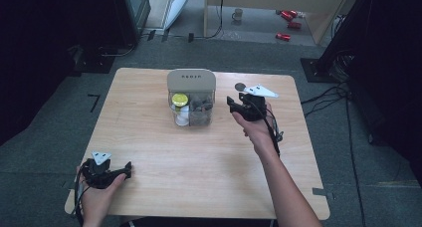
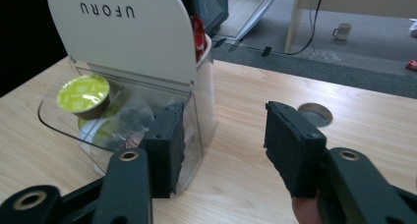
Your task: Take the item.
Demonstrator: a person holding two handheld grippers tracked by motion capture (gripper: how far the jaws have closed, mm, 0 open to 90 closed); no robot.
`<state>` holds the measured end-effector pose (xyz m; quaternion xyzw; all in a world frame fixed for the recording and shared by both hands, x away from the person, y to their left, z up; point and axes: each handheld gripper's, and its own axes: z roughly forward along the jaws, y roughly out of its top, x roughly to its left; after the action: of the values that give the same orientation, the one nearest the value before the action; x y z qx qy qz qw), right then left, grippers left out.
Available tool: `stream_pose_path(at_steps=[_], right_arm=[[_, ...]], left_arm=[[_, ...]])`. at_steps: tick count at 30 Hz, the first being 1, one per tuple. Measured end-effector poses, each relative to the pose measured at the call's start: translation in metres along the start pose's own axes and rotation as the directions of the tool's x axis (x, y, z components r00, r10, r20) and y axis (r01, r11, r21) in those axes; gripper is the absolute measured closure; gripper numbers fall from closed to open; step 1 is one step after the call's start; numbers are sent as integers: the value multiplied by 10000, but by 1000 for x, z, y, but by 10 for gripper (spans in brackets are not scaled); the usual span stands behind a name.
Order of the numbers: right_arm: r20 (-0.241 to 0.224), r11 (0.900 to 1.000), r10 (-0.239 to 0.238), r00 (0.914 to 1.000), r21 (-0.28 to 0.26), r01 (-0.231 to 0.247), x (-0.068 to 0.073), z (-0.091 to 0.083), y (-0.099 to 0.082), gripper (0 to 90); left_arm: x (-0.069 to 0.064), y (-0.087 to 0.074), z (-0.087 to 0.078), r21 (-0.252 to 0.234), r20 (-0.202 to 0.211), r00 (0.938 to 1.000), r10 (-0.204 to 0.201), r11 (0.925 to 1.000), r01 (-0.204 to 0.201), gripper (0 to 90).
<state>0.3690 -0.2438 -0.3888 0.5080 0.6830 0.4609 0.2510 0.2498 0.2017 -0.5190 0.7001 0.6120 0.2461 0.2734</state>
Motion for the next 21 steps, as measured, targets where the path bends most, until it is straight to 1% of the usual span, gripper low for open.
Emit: stream_pose_path(at_steps=[2,5,6,8,9,10,13,15,21], right_arm=[[-43,10000,-15,10000,7,15,2,4,4,522],[-251,10000,20,9997,68,-19,4,10,11,540],[-242,9999,52,9997,120,-49,5,12,13,522],[-263,9998,169,9995,110,-166,6,15,17,526],[-399,9996,243,9989,135,-238,6,20,20,537],[-399,9996,243,9989,135,-238,6,20,20,537],[-446,9999,78,9990,103,-73,9,27,23,548],[-507,9999,52,9987,110,-46,11,32,24,552],[-753,9997,103,9971,250,-84,18,48,25,560]], left_arm=[[0,0,0,0,1,10000,2,10000,-2,0],[0,0,0,-2,-2,10000,8,10000,-8,0],[0,0,0,-4,-1,10000,9,10000,-9,0],[0,0,0,0,-1,10000,12,10000,-12,0],[0,0,0,-2,-3,10000,11,10000,-11,0],[0,0,0,-3,-2,10000,11,10000,-11,0],[0,0,0,1,-1,10000,10,10000,-10,0],[0,0,0,0,-1,10000,11,10000,-11,0],[0,0,0,9,15,10000,36,10000,-36,0]])
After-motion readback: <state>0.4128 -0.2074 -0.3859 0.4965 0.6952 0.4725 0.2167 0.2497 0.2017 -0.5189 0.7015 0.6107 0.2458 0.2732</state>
